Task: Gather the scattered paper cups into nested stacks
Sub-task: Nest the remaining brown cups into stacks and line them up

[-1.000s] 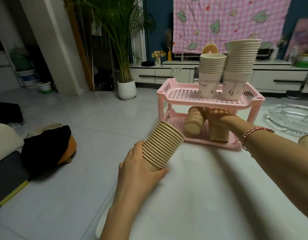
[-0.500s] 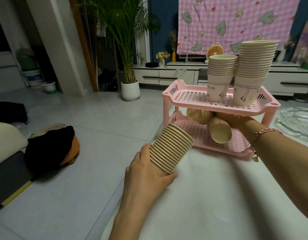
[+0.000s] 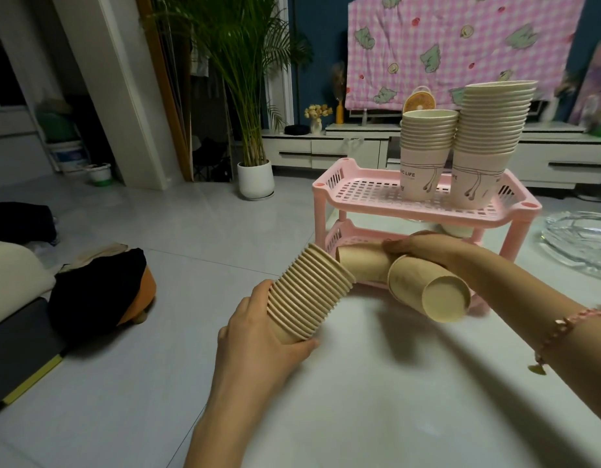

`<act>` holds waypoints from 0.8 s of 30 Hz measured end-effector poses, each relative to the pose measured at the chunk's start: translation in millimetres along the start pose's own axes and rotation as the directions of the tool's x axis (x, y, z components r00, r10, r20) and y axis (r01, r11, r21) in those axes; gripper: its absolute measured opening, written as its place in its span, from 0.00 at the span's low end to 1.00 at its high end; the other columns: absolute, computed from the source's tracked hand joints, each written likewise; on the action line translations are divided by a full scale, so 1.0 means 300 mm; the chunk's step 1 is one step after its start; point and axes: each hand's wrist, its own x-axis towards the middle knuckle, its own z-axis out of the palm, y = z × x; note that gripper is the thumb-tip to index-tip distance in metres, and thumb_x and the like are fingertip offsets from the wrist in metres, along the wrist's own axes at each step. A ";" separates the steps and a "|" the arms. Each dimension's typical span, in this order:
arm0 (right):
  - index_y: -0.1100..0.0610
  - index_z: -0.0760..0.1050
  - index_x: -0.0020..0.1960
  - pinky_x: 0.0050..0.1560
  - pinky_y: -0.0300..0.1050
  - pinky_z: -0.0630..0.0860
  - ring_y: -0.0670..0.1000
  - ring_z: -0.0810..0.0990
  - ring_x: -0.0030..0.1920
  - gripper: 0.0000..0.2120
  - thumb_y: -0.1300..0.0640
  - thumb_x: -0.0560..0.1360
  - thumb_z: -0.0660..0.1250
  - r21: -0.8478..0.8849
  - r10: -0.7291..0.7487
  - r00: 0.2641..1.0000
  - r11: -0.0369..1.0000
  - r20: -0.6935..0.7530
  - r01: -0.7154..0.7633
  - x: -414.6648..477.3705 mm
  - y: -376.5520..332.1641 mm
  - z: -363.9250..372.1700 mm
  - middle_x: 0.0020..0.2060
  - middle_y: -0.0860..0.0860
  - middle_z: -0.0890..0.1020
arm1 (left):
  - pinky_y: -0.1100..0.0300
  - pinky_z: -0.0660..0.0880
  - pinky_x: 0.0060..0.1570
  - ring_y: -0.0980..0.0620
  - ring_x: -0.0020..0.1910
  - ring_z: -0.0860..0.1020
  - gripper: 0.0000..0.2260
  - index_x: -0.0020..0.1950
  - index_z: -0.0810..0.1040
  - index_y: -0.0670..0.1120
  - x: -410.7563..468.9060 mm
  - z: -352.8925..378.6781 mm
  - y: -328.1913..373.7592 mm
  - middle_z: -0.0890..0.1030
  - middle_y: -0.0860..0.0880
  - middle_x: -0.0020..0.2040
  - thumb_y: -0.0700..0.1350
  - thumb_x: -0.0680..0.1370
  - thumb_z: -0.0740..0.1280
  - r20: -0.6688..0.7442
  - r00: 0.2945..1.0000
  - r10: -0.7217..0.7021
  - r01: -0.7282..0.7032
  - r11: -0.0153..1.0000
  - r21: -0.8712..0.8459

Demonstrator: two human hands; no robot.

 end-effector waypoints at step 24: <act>0.56 0.79 0.40 0.38 0.30 0.71 0.45 0.78 0.37 0.19 0.49 0.79 0.55 -0.234 -0.570 0.708 0.820 -0.417 0.522 -0.375 0.116 -0.060 0.36 0.45 0.80 | 0.77 0.72 0.36 0.65 0.45 0.76 0.32 0.59 0.68 0.55 -0.131 0.065 0.143 0.77 0.61 0.49 0.46 0.60 0.79 -0.030 0.997 0.078 -0.083 0.885 -0.458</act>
